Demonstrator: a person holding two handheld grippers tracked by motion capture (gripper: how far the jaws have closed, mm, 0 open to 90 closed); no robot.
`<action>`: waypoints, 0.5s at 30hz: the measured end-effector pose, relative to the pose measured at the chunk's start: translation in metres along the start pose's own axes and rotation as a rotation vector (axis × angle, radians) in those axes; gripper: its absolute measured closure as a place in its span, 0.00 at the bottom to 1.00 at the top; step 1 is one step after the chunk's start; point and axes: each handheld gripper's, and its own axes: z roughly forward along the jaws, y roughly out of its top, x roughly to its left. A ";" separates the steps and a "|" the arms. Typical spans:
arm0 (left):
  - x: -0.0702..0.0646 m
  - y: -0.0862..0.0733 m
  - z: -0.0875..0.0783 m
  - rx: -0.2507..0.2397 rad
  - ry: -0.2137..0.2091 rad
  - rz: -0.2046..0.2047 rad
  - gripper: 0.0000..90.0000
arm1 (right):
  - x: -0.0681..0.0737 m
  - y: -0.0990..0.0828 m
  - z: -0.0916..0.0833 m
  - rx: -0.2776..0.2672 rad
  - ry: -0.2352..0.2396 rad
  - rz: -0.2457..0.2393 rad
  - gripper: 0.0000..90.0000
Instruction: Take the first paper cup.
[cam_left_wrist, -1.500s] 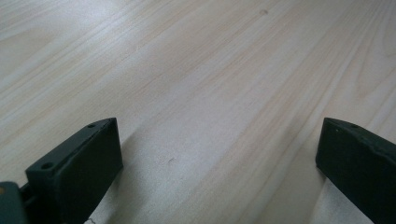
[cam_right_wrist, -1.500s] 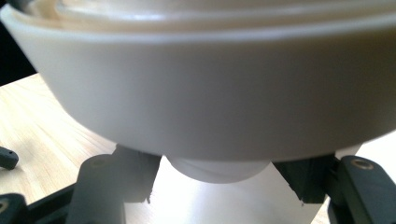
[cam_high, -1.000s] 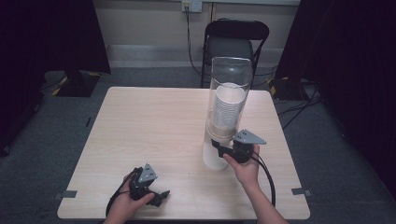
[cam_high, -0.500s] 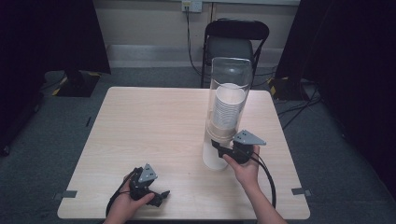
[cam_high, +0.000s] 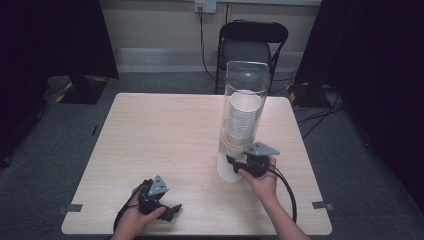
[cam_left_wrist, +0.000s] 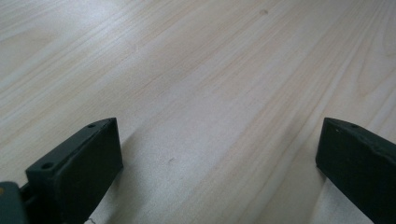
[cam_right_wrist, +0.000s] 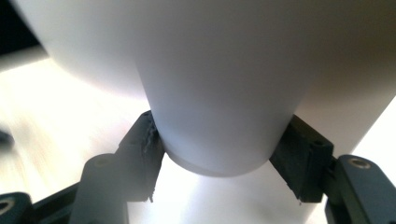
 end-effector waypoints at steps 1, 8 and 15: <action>0.000 0.000 0.000 0.000 0.000 0.003 0.00 | 0.000 -0.015 0.005 0.049 -0.008 -0.015 0.42; 0.000 0.000 0.000 -0.001 -0.003 0.004 0.00 | -0.009 -0.021 -0.002 0.090 0.012 -0.011 0.42; 0.000 0.000 0.000 -0.002 -0.002 0.003 0.00 | -0.009 -0.033 -0.011 0.172 0.026 -0.102 0.42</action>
